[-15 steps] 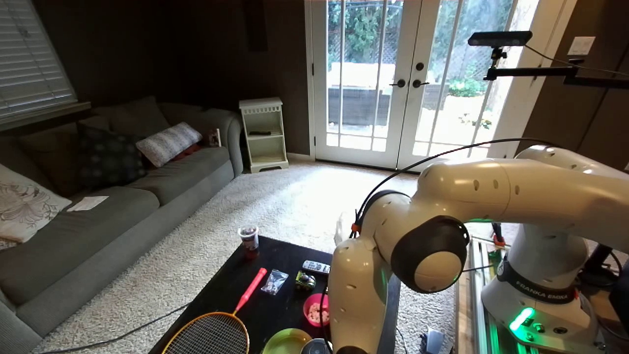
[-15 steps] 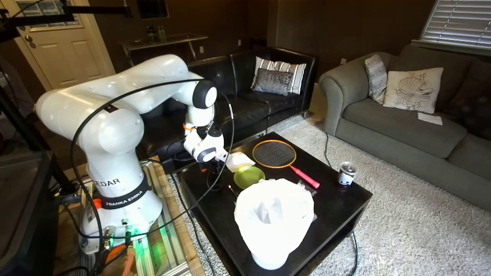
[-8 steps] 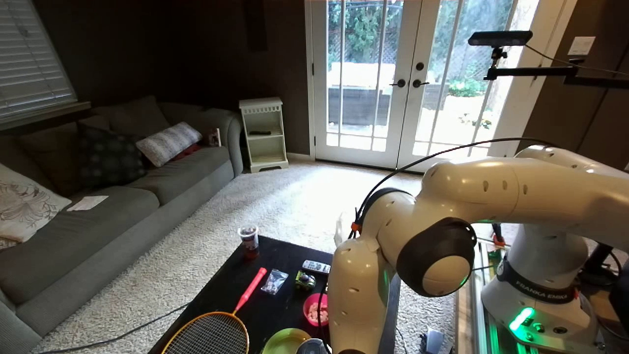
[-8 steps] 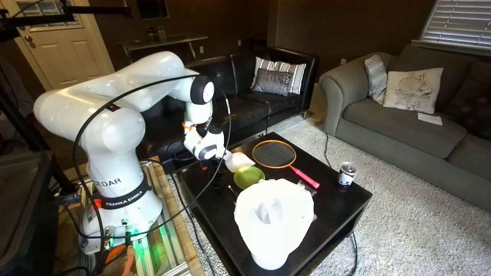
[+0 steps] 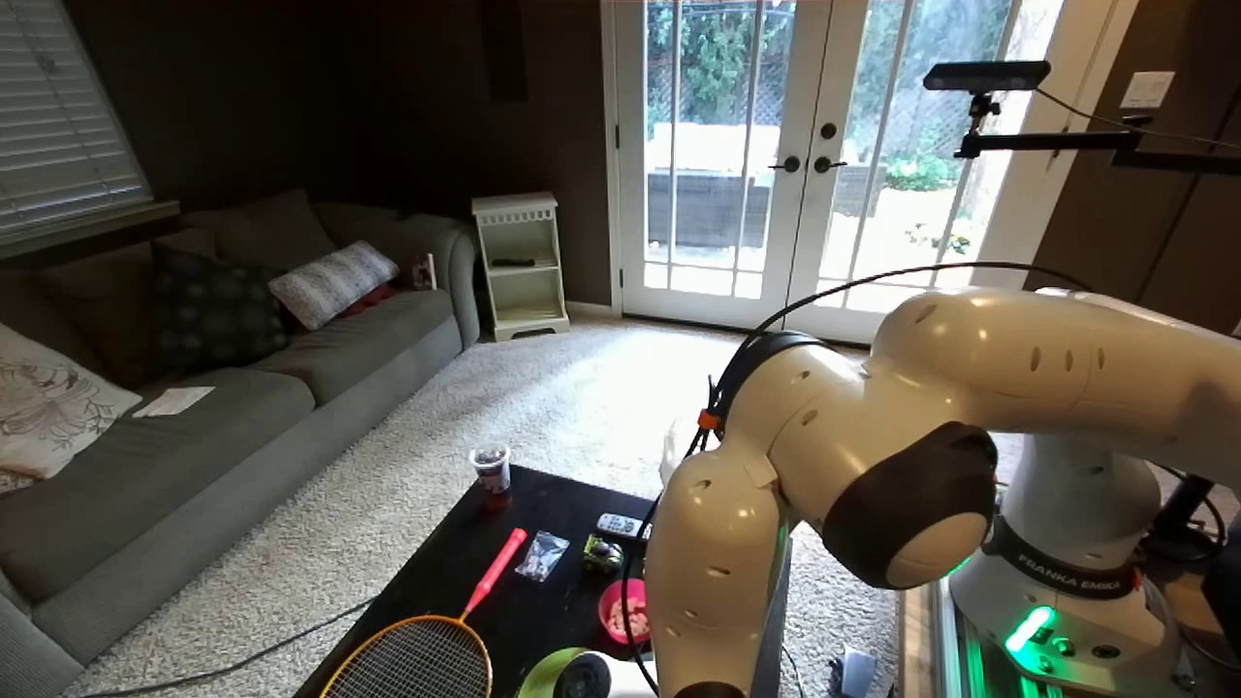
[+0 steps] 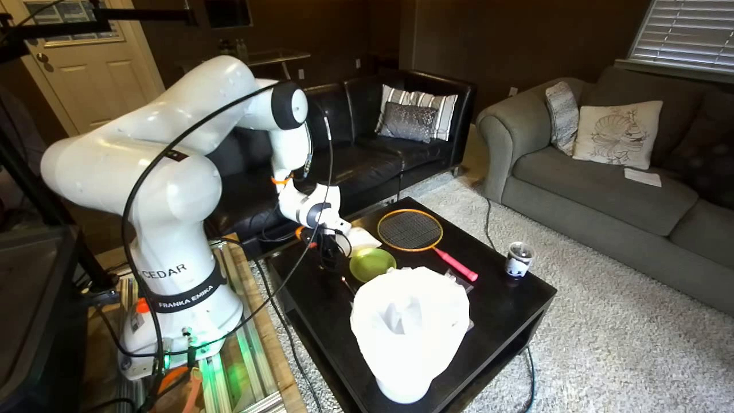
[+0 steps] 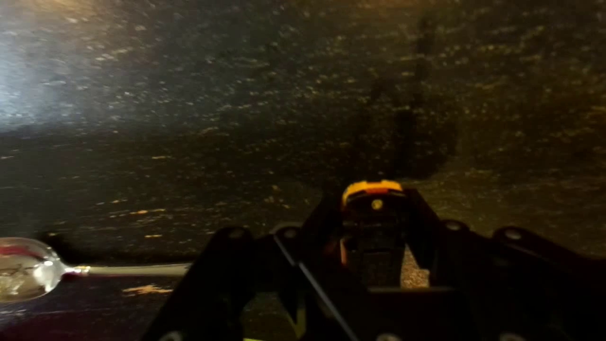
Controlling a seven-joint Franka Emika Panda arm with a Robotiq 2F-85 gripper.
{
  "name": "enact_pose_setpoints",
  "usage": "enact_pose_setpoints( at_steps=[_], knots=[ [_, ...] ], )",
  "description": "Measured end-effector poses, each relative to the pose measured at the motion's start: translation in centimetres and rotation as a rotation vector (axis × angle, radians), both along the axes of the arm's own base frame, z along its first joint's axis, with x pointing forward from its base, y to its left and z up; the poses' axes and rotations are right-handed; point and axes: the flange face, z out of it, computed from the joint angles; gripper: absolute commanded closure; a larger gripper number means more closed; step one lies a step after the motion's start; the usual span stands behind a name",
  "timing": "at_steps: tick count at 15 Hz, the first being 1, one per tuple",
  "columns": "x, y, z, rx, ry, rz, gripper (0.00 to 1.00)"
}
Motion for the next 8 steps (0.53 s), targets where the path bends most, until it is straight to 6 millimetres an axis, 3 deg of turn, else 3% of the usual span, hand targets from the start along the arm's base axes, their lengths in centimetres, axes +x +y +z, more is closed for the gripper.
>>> enact_pose_setpoints(
  at_steps=[8],
  knots=[
    [-2.0, 0.4, 2.0, -0.213, 0.325, 0.235, 0.87]
  ],
)
